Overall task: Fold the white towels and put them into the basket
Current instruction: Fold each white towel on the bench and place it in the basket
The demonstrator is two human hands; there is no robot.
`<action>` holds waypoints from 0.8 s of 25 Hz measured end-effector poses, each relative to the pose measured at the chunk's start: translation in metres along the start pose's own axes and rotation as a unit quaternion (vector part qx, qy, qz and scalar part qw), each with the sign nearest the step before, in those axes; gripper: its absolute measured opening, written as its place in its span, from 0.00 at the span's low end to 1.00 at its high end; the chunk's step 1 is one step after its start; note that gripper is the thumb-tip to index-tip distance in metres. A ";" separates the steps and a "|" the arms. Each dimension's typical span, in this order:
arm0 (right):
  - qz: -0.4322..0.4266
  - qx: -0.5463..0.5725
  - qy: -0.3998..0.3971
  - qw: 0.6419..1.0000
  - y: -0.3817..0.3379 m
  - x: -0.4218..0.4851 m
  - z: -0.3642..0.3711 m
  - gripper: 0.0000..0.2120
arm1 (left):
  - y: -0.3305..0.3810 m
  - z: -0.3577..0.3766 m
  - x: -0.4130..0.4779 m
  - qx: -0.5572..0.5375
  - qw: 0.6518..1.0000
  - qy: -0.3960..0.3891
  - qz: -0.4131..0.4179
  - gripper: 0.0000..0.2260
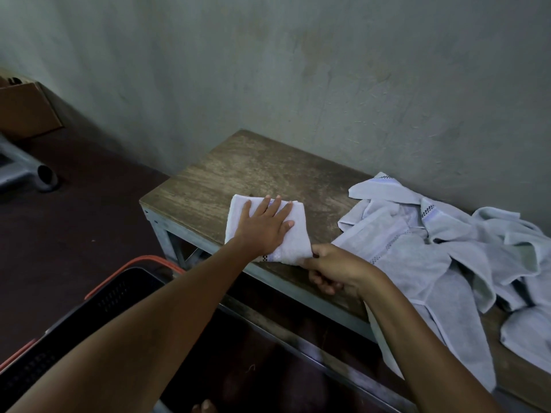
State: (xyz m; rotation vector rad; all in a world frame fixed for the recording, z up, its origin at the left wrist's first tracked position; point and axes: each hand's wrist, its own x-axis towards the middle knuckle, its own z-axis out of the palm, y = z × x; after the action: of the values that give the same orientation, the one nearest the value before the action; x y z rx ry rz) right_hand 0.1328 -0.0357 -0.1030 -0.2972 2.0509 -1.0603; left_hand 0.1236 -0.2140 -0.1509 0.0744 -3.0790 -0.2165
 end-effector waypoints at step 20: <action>-0.195 -0.444 0.201 0.851 -0.042 0.105 0.054 0.28 | -0.057 -0.021 -0.114 -0.521 0.831 0.000 -0.194 0.14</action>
State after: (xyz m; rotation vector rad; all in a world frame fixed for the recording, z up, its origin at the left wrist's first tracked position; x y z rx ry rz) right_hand 0.0973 -0.1478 -0.1455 -1.0698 2.8526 -0.2989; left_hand 0.2412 -0.2672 -0.1440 0.6165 -2.4413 -1.8072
